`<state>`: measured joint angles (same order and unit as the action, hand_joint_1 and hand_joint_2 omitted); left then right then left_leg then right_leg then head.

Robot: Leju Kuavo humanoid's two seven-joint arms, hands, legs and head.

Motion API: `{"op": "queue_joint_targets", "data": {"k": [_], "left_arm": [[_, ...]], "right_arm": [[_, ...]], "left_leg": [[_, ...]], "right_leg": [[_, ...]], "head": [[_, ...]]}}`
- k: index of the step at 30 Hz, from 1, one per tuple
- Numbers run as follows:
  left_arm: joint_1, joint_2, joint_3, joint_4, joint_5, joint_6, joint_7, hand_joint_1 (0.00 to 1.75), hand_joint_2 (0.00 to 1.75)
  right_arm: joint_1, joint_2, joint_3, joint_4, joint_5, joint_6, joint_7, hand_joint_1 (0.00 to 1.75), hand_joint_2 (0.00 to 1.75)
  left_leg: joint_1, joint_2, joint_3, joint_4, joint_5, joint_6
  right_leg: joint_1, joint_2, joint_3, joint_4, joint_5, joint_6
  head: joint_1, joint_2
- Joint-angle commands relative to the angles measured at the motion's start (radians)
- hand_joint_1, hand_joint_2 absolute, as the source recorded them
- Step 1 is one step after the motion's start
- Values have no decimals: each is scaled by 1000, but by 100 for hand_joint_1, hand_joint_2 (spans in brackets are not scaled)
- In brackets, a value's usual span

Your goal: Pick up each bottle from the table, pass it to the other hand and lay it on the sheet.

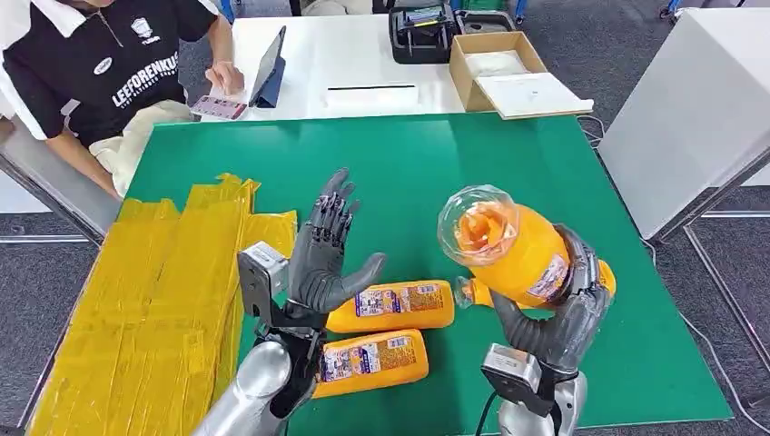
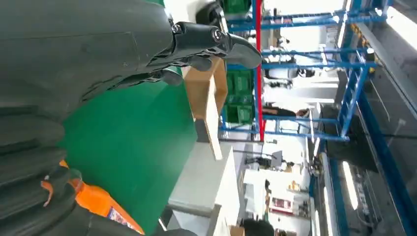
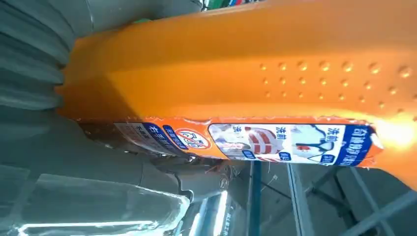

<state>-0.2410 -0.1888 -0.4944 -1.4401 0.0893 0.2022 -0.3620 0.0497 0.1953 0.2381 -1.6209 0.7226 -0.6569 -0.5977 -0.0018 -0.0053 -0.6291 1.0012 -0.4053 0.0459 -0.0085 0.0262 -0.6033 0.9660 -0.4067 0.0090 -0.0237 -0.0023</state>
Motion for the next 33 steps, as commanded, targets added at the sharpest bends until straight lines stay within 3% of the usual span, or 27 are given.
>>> {"op": "queue_joint_targets", "data": {"k": [1,18,33], "left_arm": [[3,11,37,55,-17,7,5,0,175],[16,12,73,60,-30,-13,8,0,175],[62,22,108,-27,-67,-56,9,0,175]], "right_arm": [[-7,25,-64,-39,-76,-41,-58,175,175],[-108,52,-157,112,-38,-41,-13,175,175],[-423,69,-344,510,61,-41,78,175,175]], "left_leg": [[0,0,3,0,0,-2],[0,1,5,-1,-1,-3],[0,3,3,0,0,-2]], "right_leg": [[0,-2,3,0,-1,-1],[0,-2,6,-1,-1,-1],[0,1,3,0,0,-1]], "head": [[0,0],[0,0],[0,0]]}}
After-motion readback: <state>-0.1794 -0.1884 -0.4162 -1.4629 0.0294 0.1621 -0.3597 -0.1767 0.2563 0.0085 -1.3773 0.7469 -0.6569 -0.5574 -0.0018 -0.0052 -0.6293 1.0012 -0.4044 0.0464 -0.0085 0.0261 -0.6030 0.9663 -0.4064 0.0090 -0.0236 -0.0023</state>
